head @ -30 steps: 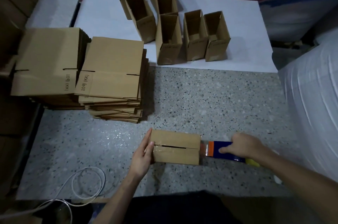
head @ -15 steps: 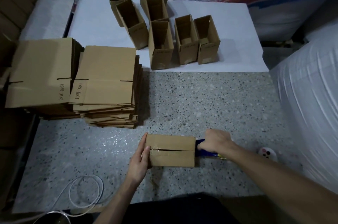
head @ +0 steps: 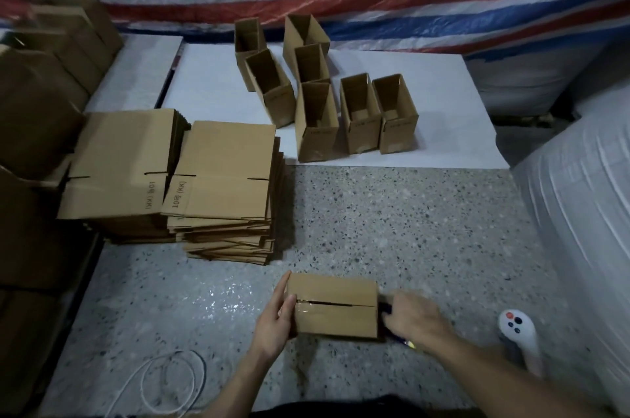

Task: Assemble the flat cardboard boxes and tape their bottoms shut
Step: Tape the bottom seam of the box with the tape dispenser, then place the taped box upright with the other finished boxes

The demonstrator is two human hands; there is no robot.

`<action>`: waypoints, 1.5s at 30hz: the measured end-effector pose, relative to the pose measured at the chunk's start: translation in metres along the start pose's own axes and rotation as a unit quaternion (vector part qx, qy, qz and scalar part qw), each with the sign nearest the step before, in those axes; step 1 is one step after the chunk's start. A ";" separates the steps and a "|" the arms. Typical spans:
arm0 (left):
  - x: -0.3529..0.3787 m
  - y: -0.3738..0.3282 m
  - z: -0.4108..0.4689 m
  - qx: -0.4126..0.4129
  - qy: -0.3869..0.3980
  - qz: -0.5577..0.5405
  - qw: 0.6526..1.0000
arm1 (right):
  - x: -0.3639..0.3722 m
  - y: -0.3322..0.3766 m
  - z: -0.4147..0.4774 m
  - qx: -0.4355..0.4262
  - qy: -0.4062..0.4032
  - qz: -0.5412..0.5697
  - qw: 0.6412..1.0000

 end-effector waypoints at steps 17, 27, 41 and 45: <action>0.014 0.006 0.000 -0.009 0.010 0.067 0.998 | 0.035 0.015 0.009 0.091 -0.192 0.425 0.880; 0.010 0.003 0.003 -0.078 0.054 -0.001 0.995 | 0.045 0.042 0.019 0.016 -0.178 0.555 0.812; 0.007 -0.082 0.007 0.008 0.024 -0.224 0.974 | -0.026 0.020 0.019 -0.082 -0.154 0.575 0.799; 0.005 -0.088 0.007 0.003 0.076 -0.203 0.976 | -0.037 0.015 0.032 -0.084 -0.139 0.641 0.750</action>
Point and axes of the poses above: each hand's wrist, its own z-axis towards the middle knuckle, its own x-axis out of the palm, y = z × x, the point moved 1 cm from there along z, towards the middle knuckle, and after that the axes turned 9 degrees about -x, right-handed, at the moved point
